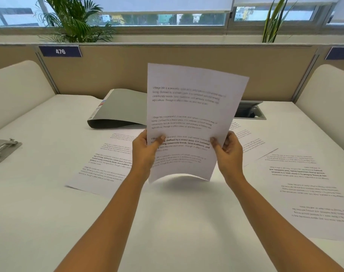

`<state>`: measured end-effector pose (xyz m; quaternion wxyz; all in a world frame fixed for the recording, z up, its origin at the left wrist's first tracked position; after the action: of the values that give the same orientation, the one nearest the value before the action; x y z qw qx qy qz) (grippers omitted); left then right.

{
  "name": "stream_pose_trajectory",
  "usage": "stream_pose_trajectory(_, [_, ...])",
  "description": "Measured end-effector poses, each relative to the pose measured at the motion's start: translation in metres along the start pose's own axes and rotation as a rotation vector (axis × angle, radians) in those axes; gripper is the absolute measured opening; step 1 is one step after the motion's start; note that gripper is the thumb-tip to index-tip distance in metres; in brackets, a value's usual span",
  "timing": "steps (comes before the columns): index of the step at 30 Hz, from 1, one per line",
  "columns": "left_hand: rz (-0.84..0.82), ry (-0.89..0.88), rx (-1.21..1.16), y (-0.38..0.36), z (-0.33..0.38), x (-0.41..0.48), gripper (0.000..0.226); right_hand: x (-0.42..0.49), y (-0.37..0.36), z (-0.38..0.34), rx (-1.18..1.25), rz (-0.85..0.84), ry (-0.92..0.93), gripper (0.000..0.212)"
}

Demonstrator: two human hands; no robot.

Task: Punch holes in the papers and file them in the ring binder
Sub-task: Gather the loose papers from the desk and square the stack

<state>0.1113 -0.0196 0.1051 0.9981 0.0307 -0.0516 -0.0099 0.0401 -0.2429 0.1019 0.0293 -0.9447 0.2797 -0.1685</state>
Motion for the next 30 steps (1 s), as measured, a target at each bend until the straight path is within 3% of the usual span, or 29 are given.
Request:
stream_pose_trajectory(10, [-0.088, 0.095, 0.116, 0.010, -0.053, 0.002, 0.011, -0.006, -0.004, 0.017, -0.111, -0.028, -0.045, 0.023])
stream_pose_trajectory(15, [-0.117, 0.128, 0.328, 0.037, -0.065, 0.019, 0.011, -0.001, -0.004, 0.025, -0.175, -0.025, -0.095, 0.024])
stream_pose_trajectory(20, [0.000, 0.172, 0.588, 0.088, -0.076, 0.042, 0.011, 0.001, -0.001, 0.039, -0.246, -0.009, -0.178, 0.024])
stream_pose_trajectory(25, [0.116, 0.230, 0.939, 0.139, -0.083, 0.062, 0.028, 0.002, 0.004, 0.052, -0.318, 0.018, -0.258, 0.023])
stream_pose_trajectory(30, [0.102, 0.337, 1.183, 0.175, -0.092, 0.079, 0.056, 0.000, 0.005, 0.058, -0.363, 0.023, -0.293, 0.021])
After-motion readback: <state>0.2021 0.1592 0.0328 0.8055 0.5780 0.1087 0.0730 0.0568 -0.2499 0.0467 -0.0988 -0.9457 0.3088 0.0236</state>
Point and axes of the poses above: each hand's wrist, its own x-axis towards the middle knuckle, its own y-axis out of the back of the hand, z = x × y, the point moved 8 cm from there along x, towards the middle knuckle, and after that the axes turned 11 degrees about x, right-handed, at the moved point
